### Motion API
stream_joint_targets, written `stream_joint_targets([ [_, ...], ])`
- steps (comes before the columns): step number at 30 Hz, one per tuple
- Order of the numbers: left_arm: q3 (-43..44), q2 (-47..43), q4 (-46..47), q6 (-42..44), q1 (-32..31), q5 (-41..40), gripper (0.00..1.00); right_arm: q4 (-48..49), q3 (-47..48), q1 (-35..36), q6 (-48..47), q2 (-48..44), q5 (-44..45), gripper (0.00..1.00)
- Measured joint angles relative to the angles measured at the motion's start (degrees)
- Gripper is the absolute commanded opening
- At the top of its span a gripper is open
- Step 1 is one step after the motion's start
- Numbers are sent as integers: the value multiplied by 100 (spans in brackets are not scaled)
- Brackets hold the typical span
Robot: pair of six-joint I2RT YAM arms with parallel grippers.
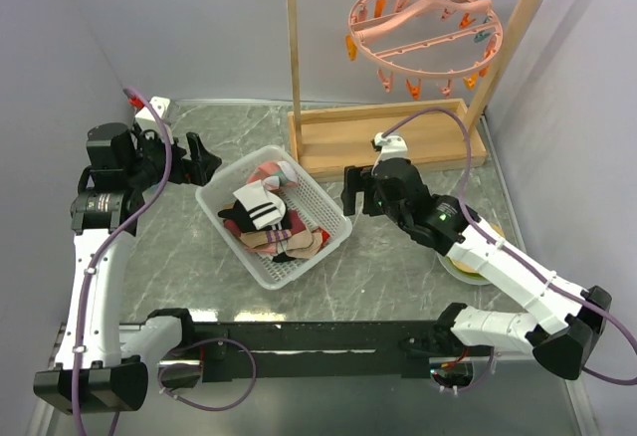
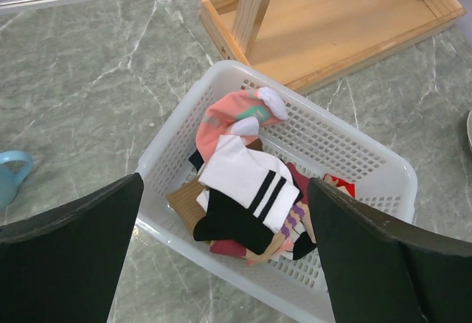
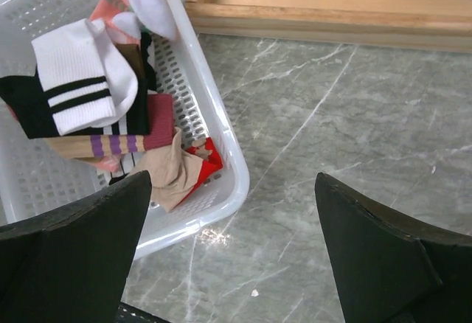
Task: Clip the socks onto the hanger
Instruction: Adjust the bin at the center of the board.
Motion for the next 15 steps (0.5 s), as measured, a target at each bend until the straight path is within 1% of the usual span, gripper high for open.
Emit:
stream_joint_targets([
  [6,-2,-2,7,-7,0,-11,99,85,0,361,4,52,332,100],
  [8,-2,9,9,-11,0,-11,99,133,13,673,68,219,612,100],
  [10,-2,46,9,-15,0,-13,99,140,76,975,155,518,857,100],
  [15,-2,157,9,-22,0,-57,99,-98,640,1628,586,1838,1572,100],
])
